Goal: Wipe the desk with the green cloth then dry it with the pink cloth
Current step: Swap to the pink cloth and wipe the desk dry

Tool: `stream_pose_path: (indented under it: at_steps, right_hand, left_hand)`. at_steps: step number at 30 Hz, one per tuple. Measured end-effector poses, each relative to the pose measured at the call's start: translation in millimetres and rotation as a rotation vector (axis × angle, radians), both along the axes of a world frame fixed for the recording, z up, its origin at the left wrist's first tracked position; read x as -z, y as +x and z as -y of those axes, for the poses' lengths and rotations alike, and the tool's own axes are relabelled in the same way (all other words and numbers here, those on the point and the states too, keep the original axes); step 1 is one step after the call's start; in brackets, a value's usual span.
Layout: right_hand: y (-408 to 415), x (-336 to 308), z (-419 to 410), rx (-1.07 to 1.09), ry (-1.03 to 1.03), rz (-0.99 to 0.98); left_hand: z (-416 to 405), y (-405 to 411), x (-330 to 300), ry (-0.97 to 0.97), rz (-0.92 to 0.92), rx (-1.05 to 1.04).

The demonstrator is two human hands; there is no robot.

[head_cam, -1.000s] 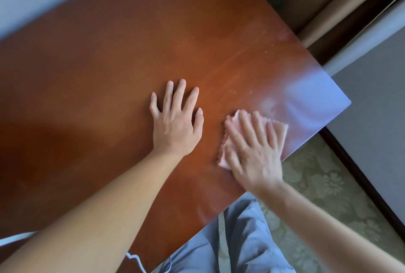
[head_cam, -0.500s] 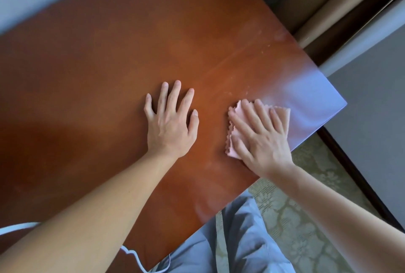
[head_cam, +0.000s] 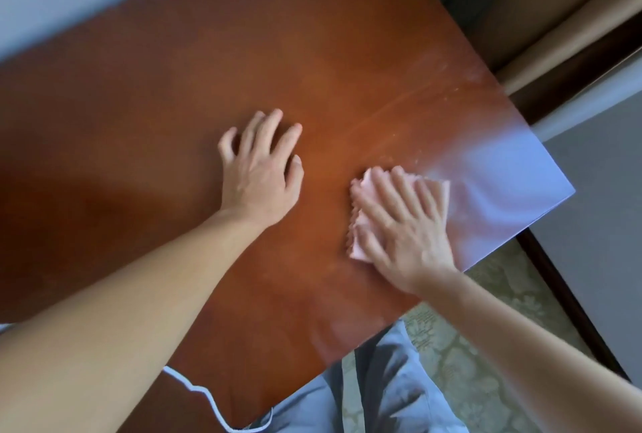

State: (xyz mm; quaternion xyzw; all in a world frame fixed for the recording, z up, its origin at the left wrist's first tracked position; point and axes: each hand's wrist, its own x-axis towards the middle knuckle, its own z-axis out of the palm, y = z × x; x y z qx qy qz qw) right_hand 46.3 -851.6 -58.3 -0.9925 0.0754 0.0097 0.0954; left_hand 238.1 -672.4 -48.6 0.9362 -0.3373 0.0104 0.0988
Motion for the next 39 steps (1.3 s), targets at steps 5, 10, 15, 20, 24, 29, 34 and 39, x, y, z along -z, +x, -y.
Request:
stream_pose_path:
  at_steps: [5,10,15,20,24,29,34,39]
  right_hand:
    - [43.1,-6.8,17.3,0.261,0.012,-0.055]
    - [32.0,-2.4,-75.9,0.108,0.09,-0.013]
    - [31.4,0.0,-50.1,-0.149,0.059,-0.027]
    - [87.1,-5.1,26.0,0.11,0.024,-0.048]
    - [120.8,-5.7,1.8,0.21,0.02,-0.061]
    - [89.5,-1.0,-59.3,-0.042,0.058,-0.043]
    - [82.2,-0.6,-7.7,-0.166,0.01,-0.052]
    - [145.8,-9.0,38.2,0.099,0.017,-0.098]
  left_hand:
    - [-20.4,27.4,7.2,0.088,-0.051,-0.118]
    - [-20.3,26.9,11.0,0.029,-0.018,-0.124]
    - [-20.6,27.1,10.4,0.023,-0.016,-0.123]
    - [-19.6,27.1,9.0,-0.005,-0.016,-0.129]
    - [-20.2,28.8,10.7,-0.003,-0.015,-0.13]
    - [-19.9,28.5,11.2,-0.008,-0.026,-0.128]
    - [-20.6,28.5,10.2,-0.017,-0.019,-0.124]
    - [-20.2,29.0,9.7,-0.036,-0.019,-0.127]
